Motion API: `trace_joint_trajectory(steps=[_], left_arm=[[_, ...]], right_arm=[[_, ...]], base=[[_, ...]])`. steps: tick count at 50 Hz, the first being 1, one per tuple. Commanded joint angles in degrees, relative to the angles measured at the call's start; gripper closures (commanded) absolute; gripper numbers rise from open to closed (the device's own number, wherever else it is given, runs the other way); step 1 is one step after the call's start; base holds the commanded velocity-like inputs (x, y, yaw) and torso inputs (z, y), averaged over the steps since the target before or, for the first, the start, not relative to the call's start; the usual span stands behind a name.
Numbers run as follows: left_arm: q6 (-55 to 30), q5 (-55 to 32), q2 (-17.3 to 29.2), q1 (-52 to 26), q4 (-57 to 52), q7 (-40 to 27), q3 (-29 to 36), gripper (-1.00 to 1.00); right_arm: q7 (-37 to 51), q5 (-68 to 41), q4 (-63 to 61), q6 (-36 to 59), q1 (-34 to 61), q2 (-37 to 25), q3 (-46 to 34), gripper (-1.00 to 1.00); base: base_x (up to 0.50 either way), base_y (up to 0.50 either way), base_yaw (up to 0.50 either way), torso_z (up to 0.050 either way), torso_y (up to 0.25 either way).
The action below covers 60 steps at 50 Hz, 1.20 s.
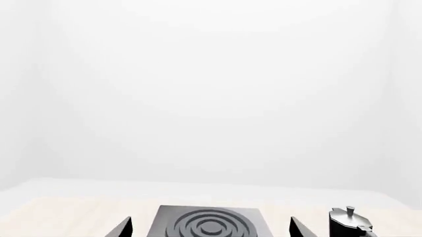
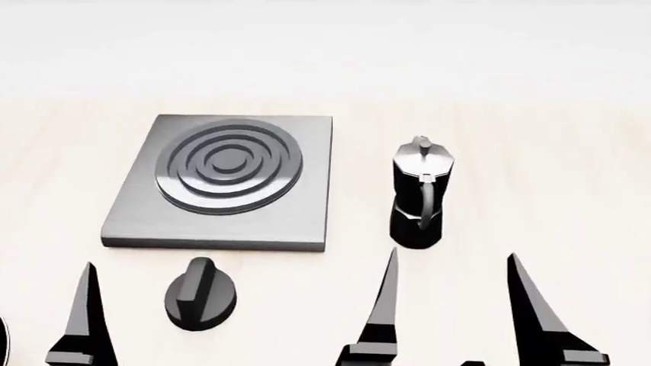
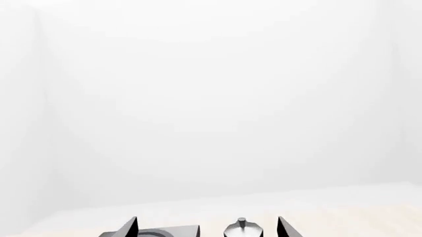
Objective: Turn on the stove.
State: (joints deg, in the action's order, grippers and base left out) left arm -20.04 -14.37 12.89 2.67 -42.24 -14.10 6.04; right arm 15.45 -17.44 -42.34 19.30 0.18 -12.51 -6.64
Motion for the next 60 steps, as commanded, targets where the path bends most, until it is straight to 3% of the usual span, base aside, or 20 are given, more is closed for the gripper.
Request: trace_joint_trajectory(steps=[1,30,33,36,38,39,40,41,42,60], left_arm=[[0.31,-0.58,0.58,-0.03,0.21,-0.74,0.37,-1.0],[0.33,-0.11,2.37,-0.22,0.54,-1.79,2.81,-1.0],[-6.89,-3.4,3.36,-2.58,-3.34,-1.8,2.86,-1.0],[-9.03,-1.93,4.43,-3.15,-4.09,-1.64,5.64,-1.0],[-9.1,-5.13,3.17,-3.05,-3.87,-1.5,3.97,-1.0],[-10.17,-6.92,2.67,-3.42,-2.55,-1.06,3.71,-1.0],[-18.76,-6.72,-5.49,-12.02,6.05,0.38,11.05,-1.0],[-19.53,-6.54,-5.61,-20.61,14.64,0.41,11.29,-1.0],[-19.78,-6.62,-5.75,-23.27,17.38,0.31,11.34,-1.0],[-17.36,-5.73,-5.96,-25.03,23.86,0.31,13.58,-1.0]], right_arm=[[0.85,-0.58,0.09,-0.31,0.19,-0.75,-0.48,-1.0],[2.56,-1.42,0.34,-1.32,0.22,-2.3,-1.33,-1.0],[2.6,-1.34,0.69,-1.56,0.21,-2.39,-1.61,-1.0],[2.58,-1.18,1.31,-1.98,0.08,-2.45,-1.92,-1.0],[2.73,-1.18,1.37,-1.81,0.17,-2.57,-2.0,-1.0],[2.61,-1.06,2.04,-2.27,0.17,-2.52,-2.09,-1.0],[1.98,-0.81,3.78,-2.91,0.27,-2.37,-2.77,-1.0],[1.96,-0.84,3.89,-3.07,0.28,-2.38,-2.82,-1.0],[2.02,-0.75,3.9,-3.02,0.37,-2.43,-2.95,-1.0],[3.24,-1.74,2.21,-2.59,0.37,-3.38,-2.85,-1.0]], base=[[0.0,0.0,0.0,0.049,0.0],[0.0,0.0,0.0,0.045,-0.141],[0.0,0.0,0.0,0.043,-0.171],[0.0,0.0,0.0,0.014,-0.057],[0.0,0.0,0.0,0.0,0.0],[0.0,0.0,0.0,0.0,0.0],[0.0,0.0,0.0,0.0,0.0],[0.0,0.0,0.0,0.0,0.0],[0.0,0.0,0.0,0.0,0.0],[0.0,0.0,0.0,0.0,0.0]])
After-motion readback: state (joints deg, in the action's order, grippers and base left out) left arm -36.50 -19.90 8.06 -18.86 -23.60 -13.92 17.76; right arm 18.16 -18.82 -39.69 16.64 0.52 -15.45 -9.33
